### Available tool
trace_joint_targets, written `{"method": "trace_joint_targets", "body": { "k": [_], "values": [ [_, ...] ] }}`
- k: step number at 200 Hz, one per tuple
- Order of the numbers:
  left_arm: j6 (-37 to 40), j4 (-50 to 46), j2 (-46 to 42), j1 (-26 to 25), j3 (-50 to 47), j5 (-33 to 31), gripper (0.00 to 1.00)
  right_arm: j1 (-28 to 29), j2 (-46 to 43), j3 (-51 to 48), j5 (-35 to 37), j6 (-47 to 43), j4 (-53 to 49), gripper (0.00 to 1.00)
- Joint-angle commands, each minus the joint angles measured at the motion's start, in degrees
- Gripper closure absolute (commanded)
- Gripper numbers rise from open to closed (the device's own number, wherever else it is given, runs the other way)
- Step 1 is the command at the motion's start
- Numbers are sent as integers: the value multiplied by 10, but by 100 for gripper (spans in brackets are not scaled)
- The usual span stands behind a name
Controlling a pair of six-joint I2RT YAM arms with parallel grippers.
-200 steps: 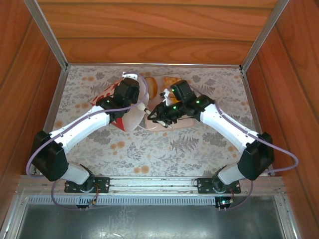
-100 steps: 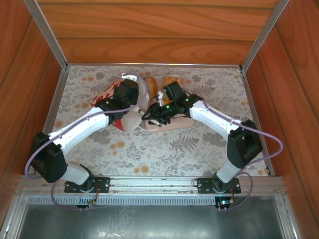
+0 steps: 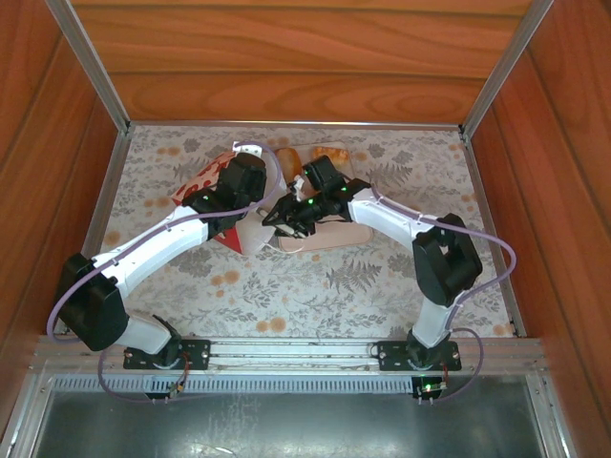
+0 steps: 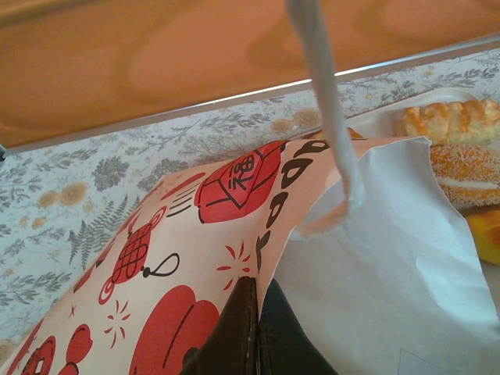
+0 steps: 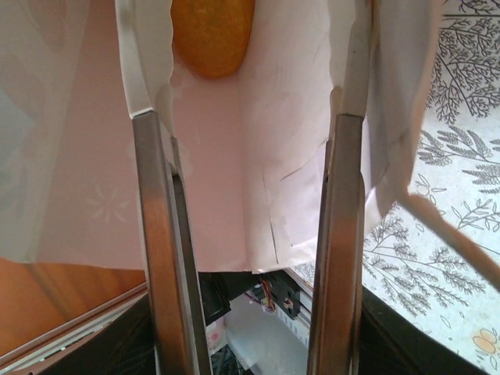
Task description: Take the fake bread out of the paper bag
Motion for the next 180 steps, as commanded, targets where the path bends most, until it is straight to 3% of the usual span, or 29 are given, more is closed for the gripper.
{"method": "trace_joint_targets", "body": {
  "k": [1, 105, 180],
  "values": [
    [-10, -9, -1, -9, -5, 2, 100, 3, 9, 21, -28, 20, 35, 46],
    [-5, -9, 0, -9, -6, 0, 100, -5, 48, 38, -49, 54, 82, 44],
    [0, -5, 4, -8, -6, -12, 100, -5, 50, 34, -71, 7, 18, 49]
  ]
}}
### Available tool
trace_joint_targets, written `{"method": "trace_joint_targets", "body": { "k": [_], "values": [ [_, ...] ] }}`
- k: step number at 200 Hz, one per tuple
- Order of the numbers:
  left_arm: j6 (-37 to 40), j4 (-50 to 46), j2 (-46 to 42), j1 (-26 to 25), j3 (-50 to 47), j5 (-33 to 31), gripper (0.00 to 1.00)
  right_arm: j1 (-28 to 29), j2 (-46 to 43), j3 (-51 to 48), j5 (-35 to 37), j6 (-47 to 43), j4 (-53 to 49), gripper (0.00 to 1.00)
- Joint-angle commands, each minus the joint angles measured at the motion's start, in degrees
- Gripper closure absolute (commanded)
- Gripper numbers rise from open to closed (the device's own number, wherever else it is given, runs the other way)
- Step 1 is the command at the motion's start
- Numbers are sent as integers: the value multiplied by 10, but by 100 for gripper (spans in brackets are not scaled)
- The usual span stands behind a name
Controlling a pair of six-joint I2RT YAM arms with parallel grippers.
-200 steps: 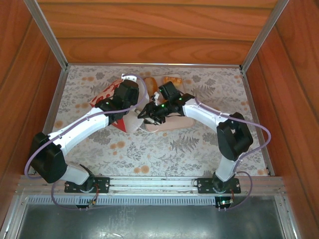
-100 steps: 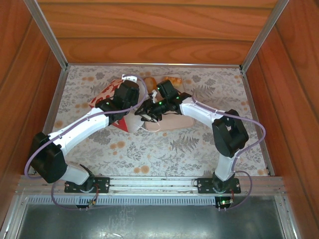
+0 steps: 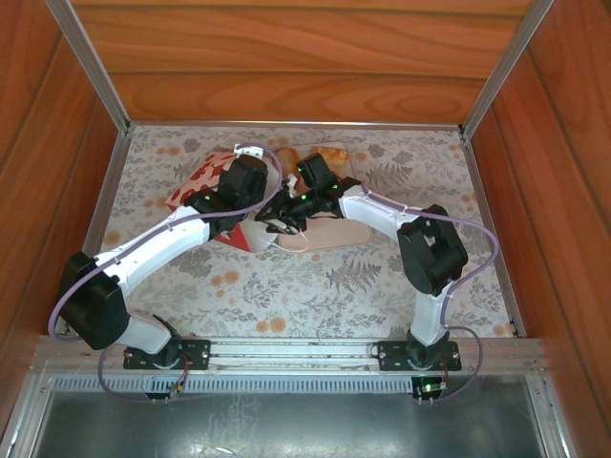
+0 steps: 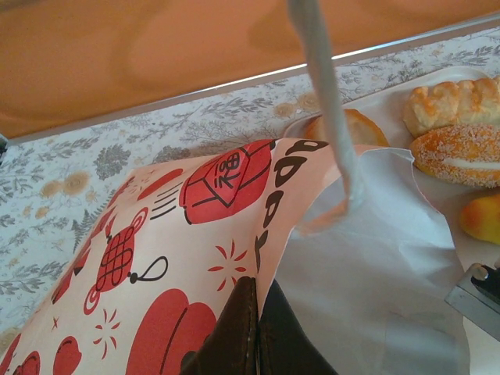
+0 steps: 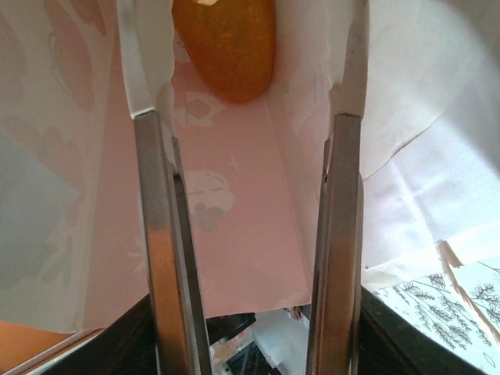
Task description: Take the fake bread out of the paper bag
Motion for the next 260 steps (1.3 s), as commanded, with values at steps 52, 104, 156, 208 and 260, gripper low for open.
{"method": "trace_joint_targets", "body": {
  "k": [52, 104, 156, 208, 260],
  "values": [
    [9, 16, -14, -7, -8, -12, 100, -4, -41, -37, -24, -62, -67, 50],
    [10, 18, -29, -7, -21, -3, 100, -10, -50, -42, -15, -54, -44, 50],
    [5, 21, -31, -7, -27, 8, 100, -10, -30, -32, -29, -17, 30, 48],
    [5, 23, -33, -7, -27, 9, 100, -10, -14, -24, -26, -11, 21, 47],
    [6, 28, -30, -7, -27, 7, 100, -9, -16, -38, -32, 5, 37, 47]
  ]
}}
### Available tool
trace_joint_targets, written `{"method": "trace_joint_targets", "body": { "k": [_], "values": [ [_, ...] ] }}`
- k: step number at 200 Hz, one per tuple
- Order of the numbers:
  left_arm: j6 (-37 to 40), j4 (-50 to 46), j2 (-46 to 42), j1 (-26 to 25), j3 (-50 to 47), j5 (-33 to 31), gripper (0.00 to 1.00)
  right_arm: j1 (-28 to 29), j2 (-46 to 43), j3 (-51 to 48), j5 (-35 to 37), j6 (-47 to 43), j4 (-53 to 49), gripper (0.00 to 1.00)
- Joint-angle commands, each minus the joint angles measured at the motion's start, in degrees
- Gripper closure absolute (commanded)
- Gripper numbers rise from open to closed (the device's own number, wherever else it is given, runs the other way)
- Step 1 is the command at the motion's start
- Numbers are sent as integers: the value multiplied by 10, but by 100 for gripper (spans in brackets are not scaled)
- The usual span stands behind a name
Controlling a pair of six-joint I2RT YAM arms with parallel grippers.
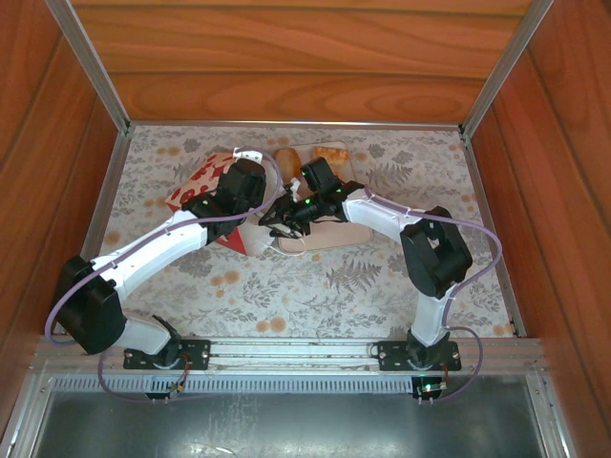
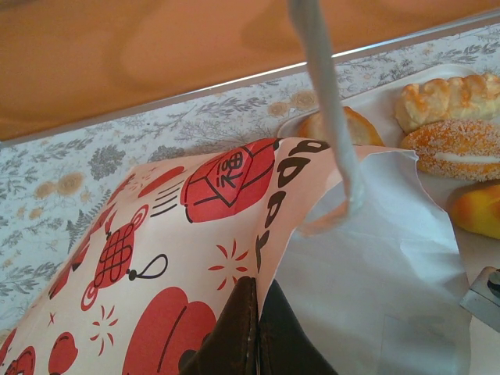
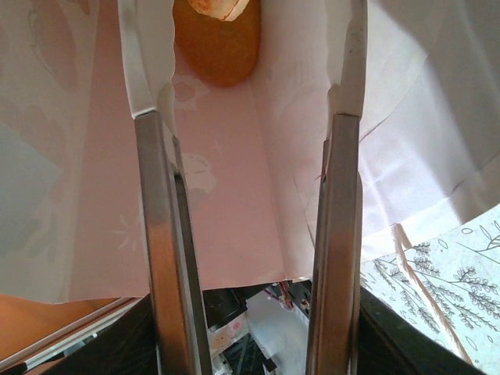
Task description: Take the fake bread out of the paper bag
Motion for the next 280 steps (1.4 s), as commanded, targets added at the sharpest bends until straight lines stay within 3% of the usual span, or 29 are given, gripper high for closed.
{"method": "trace_joint_targets", "body": {
  "k": [1, 176, 221, 280],
  "values": [
    [1, 11, -14, -4, -3, 0, 100, -2, 2, -2, -23, 11, 23, 47],
    [1, 16, -11, -4, 2, 13, 100, 14, 76, 62, -57, 22, 40, 49],
    [3, 17, -14, -3, 1, 12, 100, 16, 82, 70, -51, 1, 24, 66],
    [29, 20, -41, 6, -30, -19, 100, 14, 19, 41, -13, -62, -30, 79]
  ]
}}
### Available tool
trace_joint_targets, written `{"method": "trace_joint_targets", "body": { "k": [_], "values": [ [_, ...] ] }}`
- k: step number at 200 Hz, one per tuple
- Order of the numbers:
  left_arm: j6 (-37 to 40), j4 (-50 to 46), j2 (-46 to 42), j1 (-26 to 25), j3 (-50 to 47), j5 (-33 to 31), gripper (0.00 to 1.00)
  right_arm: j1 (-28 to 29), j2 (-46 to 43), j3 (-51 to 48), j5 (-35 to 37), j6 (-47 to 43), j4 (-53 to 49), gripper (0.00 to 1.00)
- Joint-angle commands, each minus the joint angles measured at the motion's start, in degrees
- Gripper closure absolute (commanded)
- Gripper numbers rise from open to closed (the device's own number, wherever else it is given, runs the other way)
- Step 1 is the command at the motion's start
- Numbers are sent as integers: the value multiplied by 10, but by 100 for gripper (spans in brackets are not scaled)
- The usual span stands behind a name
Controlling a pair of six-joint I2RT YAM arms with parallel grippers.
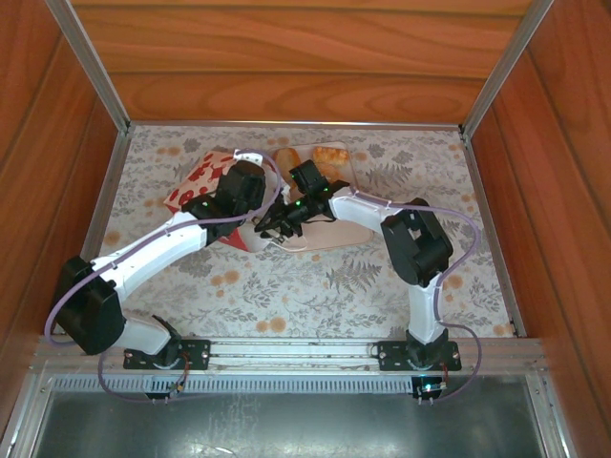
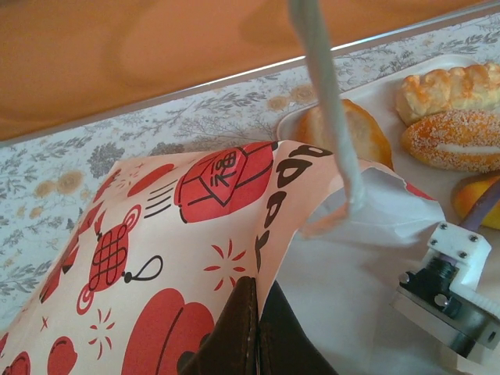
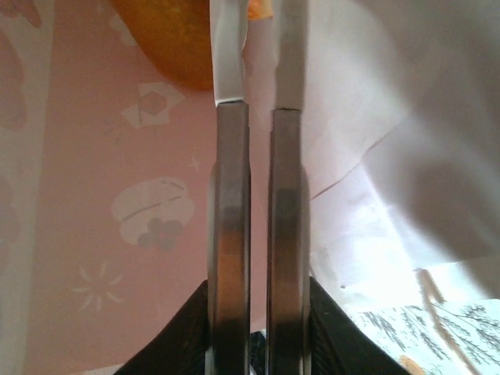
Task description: Take the fake bread out of the paper bag
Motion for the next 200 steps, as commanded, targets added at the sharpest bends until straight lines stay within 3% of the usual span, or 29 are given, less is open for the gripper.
{"method": "trace_joint_targets", "body": {
  "k": [1, 114, 200],
  "values": [
    [15, 15, -35, 6, -15, -20, 100, 2, -57, -12, 6, -43, -12, 79],
    [13, 28, -84, 40, -51, -8, 100, -5, -142, -42, 41, -87, -82, 80],
    [4, 36, -64, 39, -36, 28, 100, -4, -122, -50, 47, -77, -94, 51]
  ]
}}
